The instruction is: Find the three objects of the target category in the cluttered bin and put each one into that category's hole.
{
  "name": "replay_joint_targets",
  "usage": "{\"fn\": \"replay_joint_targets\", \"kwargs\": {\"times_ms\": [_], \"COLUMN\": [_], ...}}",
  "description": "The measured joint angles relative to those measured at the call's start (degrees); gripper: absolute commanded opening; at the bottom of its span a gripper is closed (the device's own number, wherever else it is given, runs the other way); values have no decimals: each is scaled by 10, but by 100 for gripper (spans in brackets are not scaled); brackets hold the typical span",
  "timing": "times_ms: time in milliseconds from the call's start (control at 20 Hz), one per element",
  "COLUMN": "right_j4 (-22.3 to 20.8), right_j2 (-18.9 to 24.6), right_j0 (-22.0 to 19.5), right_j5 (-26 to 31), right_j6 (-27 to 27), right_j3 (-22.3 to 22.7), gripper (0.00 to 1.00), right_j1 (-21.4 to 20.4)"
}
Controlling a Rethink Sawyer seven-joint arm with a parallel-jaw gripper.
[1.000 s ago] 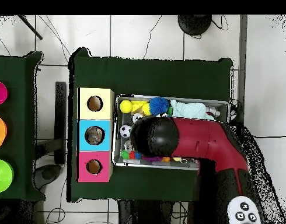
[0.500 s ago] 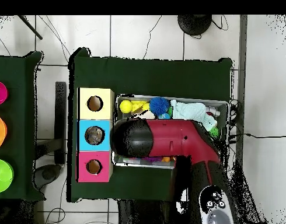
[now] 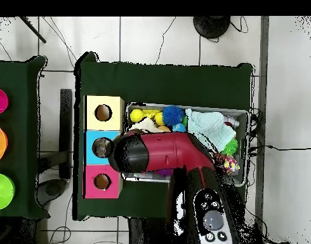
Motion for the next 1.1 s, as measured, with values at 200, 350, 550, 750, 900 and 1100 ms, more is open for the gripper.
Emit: {"fn": "replay_joint_targets", "kwargs": {"times_ms": [200,350,550,750,900,1100], "right_j4": [0,0,-1,-1,-1,-1], "right_j2": [-7,-15,-25,-35,-44,-53], "right_j0": [10,17,23,30,36,39], "right_j5": [-48,-84,-112,-127,-130,-130], "right_j6": [0,0,0,0,0,0], "right_j3": [3,6,11,14,13,13], "gripper": [0,0,0,0,0,0], "right_j1": [30,55,78,95,105,118]}}
